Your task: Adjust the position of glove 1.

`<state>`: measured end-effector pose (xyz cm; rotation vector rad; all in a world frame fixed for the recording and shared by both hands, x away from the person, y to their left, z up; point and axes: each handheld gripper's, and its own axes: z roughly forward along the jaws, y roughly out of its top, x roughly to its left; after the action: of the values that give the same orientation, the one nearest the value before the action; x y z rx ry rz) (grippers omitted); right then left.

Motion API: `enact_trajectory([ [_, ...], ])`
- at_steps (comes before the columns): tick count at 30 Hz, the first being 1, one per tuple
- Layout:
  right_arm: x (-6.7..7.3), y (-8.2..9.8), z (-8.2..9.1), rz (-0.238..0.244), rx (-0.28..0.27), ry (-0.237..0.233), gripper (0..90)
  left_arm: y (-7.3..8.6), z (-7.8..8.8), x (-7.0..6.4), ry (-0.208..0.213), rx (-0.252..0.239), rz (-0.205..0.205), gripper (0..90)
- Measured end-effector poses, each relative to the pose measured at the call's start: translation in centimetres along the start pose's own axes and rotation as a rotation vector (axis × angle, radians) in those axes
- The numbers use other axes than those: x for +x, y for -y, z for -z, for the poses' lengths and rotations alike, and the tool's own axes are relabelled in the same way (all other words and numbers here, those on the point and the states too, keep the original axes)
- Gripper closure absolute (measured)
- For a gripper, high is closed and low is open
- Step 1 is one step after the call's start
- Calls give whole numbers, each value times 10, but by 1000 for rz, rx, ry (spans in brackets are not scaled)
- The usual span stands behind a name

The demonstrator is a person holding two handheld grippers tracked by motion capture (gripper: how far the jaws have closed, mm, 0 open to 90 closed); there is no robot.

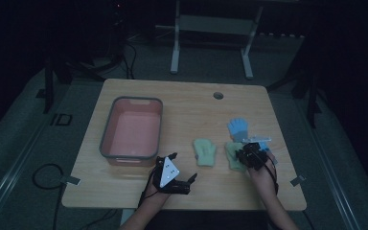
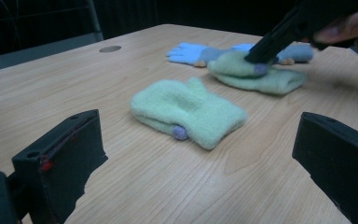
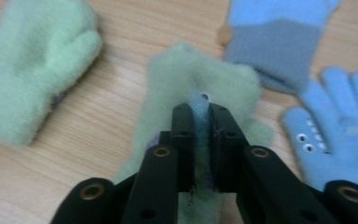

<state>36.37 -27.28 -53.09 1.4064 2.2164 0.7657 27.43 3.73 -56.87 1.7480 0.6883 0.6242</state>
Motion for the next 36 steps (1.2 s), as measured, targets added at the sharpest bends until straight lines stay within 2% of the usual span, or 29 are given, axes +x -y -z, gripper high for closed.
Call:
enact_trajectory([
  [4, -2, 5, -6, 2, -2, -14, 719, 0, 0, 0, 3, 1, 0, 22],
  [9, -4, 2, 1, 19, -9, -27, 625, 0, 0, 0, 1, 1, 1, 22],
  [11, -6, -1, 6, 43, -17, -32, 603, 0, 0, 0, 1, 2, 0, 22],
  [13, -7, -2, 7, 47, -22, -41, 595, 0, 0, 0, 1, 1, 1, 22],
  [16, -14, -3, 7, 47, -26, -83, 598, 0, 0, 0, 0, 1, 1, 22],
  [22, -15, 5, 3, 54, -2, -91, 598, 0, 0, 0, 0, 2, 2, 22],
  [24, -14, 8, -1, 53, 21, -97, 594, 0, 0, 0, 0, 1, 1, 22],
  [27, -14, 12, -4, 50, 13, -103, 611, 0, 0, 0, 0, 2, -2, 22],
  [30, -12, 14, -4, 56, 2, -98, 690, 0, 0, 0, -1, 2, -1, 22],
  [31, -10, 15, -4, 54, -2, -91, 751, 0, 0, 0, -1, 3, 0, 22],
  [35, -1, 16, -3, 59, -14, -45, 813, 0, 0, 0, -3, 3, 1, 22],
  [36, 0, 14, -1, 43, -14, -43, 823, 0, 0, 0, -3, 1, 2, 22],
])
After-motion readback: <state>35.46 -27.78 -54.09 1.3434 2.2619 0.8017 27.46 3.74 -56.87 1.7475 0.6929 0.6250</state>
